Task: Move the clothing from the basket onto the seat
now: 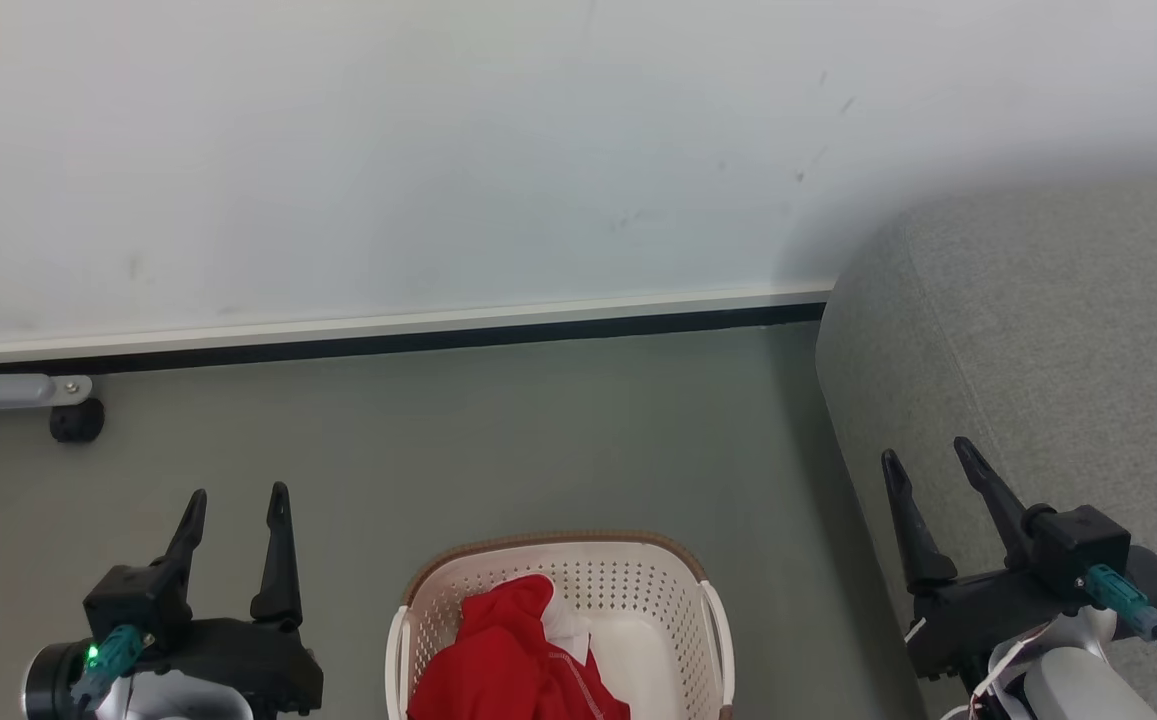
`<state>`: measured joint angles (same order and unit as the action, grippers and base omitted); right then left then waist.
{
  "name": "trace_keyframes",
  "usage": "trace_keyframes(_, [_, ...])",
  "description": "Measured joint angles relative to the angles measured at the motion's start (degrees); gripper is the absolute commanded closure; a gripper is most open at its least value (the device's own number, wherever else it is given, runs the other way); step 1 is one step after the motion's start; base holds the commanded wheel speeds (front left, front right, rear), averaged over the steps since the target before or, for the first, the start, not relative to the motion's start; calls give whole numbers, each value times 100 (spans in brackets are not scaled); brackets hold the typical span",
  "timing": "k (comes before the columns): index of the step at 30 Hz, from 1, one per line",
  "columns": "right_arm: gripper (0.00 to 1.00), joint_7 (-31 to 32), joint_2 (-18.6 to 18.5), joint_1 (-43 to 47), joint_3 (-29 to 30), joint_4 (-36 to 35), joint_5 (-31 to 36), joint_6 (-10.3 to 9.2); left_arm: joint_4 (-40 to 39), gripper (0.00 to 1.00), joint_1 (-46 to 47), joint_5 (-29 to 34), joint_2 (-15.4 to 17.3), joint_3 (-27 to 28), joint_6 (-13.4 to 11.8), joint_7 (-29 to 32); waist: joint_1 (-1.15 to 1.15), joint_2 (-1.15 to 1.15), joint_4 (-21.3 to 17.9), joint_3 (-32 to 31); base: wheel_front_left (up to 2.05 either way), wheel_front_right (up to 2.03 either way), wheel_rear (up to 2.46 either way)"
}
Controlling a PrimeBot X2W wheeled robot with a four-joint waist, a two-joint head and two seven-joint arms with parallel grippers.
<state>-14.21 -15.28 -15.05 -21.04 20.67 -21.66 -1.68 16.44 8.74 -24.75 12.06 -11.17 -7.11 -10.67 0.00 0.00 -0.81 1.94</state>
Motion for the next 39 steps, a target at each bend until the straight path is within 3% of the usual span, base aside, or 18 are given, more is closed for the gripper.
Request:
trace_keyframes(15, [0, 0, 3, -503, 60, -600, 37, -36, -62, 0, 478, 166, -44, 2, 0, 114, 0, 0, -119, 872, 0, 0, 0])
trace_keyframes(39, [0, 0, 227, -1517, 179, -1124, 52, -142, 1013, 0, 1645, 446, -147, -523, 194, 571, 2, 1, -612, 2698, 0, 0, 0])
